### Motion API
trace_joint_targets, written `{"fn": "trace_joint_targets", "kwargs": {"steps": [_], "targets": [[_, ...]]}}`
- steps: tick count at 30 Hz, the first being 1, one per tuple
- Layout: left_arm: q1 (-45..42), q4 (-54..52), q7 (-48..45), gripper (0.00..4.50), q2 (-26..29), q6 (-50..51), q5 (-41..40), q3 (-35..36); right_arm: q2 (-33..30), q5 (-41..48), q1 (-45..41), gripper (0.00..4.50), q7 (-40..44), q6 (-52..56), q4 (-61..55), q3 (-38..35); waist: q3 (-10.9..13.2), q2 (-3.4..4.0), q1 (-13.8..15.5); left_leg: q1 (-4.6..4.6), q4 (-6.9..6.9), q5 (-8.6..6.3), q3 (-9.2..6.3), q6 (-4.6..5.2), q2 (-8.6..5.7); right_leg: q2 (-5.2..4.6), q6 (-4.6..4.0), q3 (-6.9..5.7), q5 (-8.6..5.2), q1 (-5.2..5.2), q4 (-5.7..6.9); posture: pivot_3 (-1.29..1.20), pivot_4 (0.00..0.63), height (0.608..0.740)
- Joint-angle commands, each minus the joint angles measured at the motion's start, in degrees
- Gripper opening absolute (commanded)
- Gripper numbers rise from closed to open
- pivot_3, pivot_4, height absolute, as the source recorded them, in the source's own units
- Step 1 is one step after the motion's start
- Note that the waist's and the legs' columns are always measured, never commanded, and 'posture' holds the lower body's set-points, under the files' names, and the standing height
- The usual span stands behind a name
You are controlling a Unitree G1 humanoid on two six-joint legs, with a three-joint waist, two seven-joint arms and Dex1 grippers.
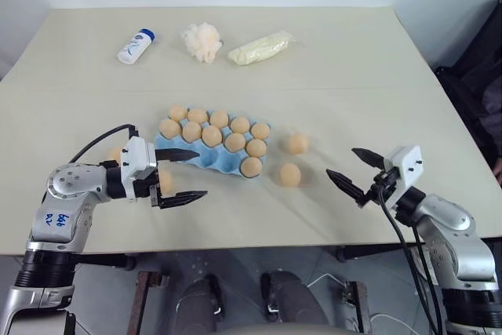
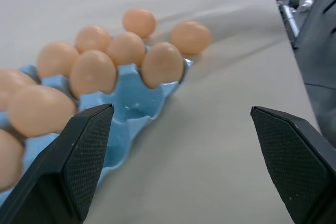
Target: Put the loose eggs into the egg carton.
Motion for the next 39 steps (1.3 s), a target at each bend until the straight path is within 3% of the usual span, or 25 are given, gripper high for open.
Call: {"fn": "trace_joint_targets", "kwargs": {"steps": [1,11,18,21,24,26,27,33,39], "targets": [[-1.02,-0.77,-0.83,4.43,0.81,0.03,-0.85,1.33,-0.80,0.98,-4.94,4.50,0.94,3.68,1.09,1.87,0.00,0.00,0.15,0.00,-0.01,0.01,-0.02,0.00,0.00,0.00,0.00,-0.01,0.00,0.00,0.00,0.00,0.150,0.740],[1.85,-3.24,2.55,4.43,0.21,-0.32,-1.28,4.13,2.52,-6.30,-24.00,4.50,3.93,4.17,19.71,12.36,0.00,0.00,0.06,-0.07,-0.02,0.00,0.00,0.01,0.00,-0.01,-0.02,0.00,-0.01,-0.07,-0.02,0.00,0.150,0.740],[6.32,-6.15,4.68,4.43,0.81,0.32,-1.70,7.65,3.20,-9.54,-28.20,4.50,9.46,0.31,29.43,15.39,0.01,0.01,0.18,-0.11,-0.02,-0.03,0.00,0.02,0.00,-0.01,0.00,-0.01,-0.03,-0.08,-0.07,0.00,0.150,0.740],[6.26,-6.21,6.39,4.50,-0.06,0.66,-1.84,8.23,4.34,-10.86,-30.56,3.94,10.64,-3.08,34.44,15.61,0.01,0.02,0.21,-0.12,0.03,-0.03,0.01,0.02,0.00,-0.02,0.00,0.00,-0.03,-0.08,-0.05,0.00,0.150,0.740],[6.20,-6.36,8.70,4.50,-1.89,0.77,-1.82,7.96,5.19,-11.73,-32.11,2.94,10.58,-6.03,37.09,14.87,0.01,0.02,0.03,-0.09,0.05,-0.01,0.02,0.05,-0.02,-0.05,0.01,0.00,-0.01,-0.06,0.00,0.00,0.150,0.740],[6.67,-7.01,9.54,4.50,-2.64,0.85,-1.75,7.85,5.43,-11.21,-32.71,2.35,10.58,-6.70,37.06,13.83,0.01,0.02,0.00,-0.10,0.04,-0.01,0.01,0.05,-0.02,-0.04,0.01,-0.01,-0.01,-0.07,0.00,0.00,0.150,0.740],[7.05,-7.23,9.81,4.50,-2.84,0.84,-1.74,8.06,5.33,-10.79,-32.79,2.25,10.73,-6.53,36.37,13.43,0.01,0.02,-0.02,-0.10,0.03,-0.01,0.01,0.04,-0.02,-0.04,0.01,-0.01,-0.01,-0.07,0.00,0.00,0.150,0.740],[8.08,-4.83,10.47,4.50,-1.78,-0.02,-1.39,10.95,5.43,-7.58,-33.50,2.25,13.73,-0.58,24.57,14.13,0.02,0.04,-0.59,-0.13,-0.01,-0.03,0.01,-0.02,0.05,0.02,-0.01,0.00,-0.03,-0.13,0.00,0.00,0.150,0.740],[8.52,-2.55,10.29,4.50,-1.13,-0.96,-0.53,12.13,11.65,-7.64,-35.32,2.25,11.30,7.38,15.02,19.60,0.02,0.04,-1.06,-0.08,-0.01,-0.02,0.01,-0.07,0.09,0.03,-0.04,-0.01,-0.04,-0.11,0.06,0.00,0.150,0.740]]}}
